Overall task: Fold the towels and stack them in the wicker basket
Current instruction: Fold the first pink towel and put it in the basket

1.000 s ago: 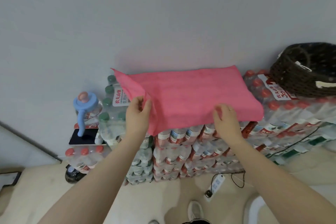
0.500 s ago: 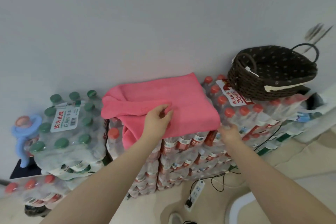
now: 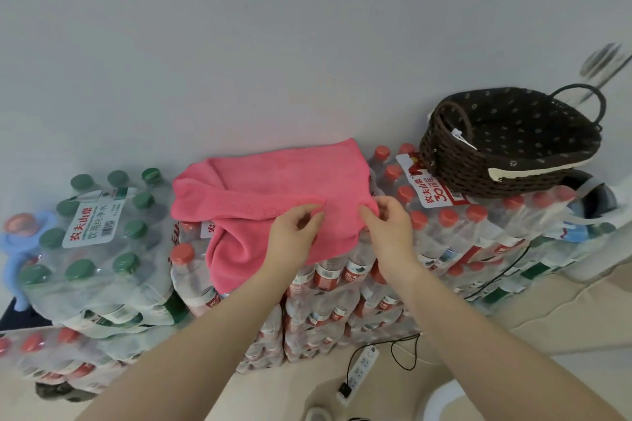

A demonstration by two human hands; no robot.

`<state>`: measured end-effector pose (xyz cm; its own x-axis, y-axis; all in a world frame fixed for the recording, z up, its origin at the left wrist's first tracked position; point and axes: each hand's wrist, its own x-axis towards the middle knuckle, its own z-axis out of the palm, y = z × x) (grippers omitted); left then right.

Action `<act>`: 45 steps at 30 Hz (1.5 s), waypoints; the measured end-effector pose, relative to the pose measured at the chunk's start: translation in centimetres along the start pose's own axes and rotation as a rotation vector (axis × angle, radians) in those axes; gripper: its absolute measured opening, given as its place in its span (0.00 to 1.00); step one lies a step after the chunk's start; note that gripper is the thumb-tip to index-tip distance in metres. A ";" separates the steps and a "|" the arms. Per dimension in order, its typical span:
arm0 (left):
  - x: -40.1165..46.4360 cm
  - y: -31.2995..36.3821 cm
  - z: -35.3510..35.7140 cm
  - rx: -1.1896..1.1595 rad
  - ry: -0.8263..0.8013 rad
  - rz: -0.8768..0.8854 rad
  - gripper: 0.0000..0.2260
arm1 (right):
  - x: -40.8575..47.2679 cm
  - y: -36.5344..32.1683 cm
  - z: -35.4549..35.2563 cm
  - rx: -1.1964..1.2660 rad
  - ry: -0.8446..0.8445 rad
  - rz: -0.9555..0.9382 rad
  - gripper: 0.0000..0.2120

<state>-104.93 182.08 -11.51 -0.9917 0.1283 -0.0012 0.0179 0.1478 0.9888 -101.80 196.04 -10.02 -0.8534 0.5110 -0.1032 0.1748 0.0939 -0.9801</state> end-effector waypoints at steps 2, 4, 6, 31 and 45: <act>-0.1 0.0 0.2 -0.039 0.007 -0.005 0.09 | -0.3 -0.8 0.9 -0.178 -0.090 -0.177 0.02; -0.2 -0.1 0.3 -0.068 0.022 -0.014 0.08 | -0.5 -1.0 1.9 -0.389 -0.122 -0.321 0.06; -0.2 0.0 0.2 -0.096 0.053 -0.035 0.09 | -0.8 -1.2 2.8 -0.450 -0.154 -0.376 0.09; 0.2 1.5 -1.2 -0.173 0.050 -0.091 0.13 | -0.9 -1.4 4.0 -0.462 -0.145 -0.568 0.09; 0.7 3.2 -2.0 -0.532 -0.049 -0.380 0.06 | -2.1 -2.8 4.7 -0.299 -0.173 -0.371 0.11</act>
<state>-105.80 180.69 -8.01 -0.9094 0.2088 -0.3596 -0.4104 -0.3120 0.8568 -102.81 190.75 -7.90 -0.9492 0.2496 0.1916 -0.0446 0.4960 -0.8672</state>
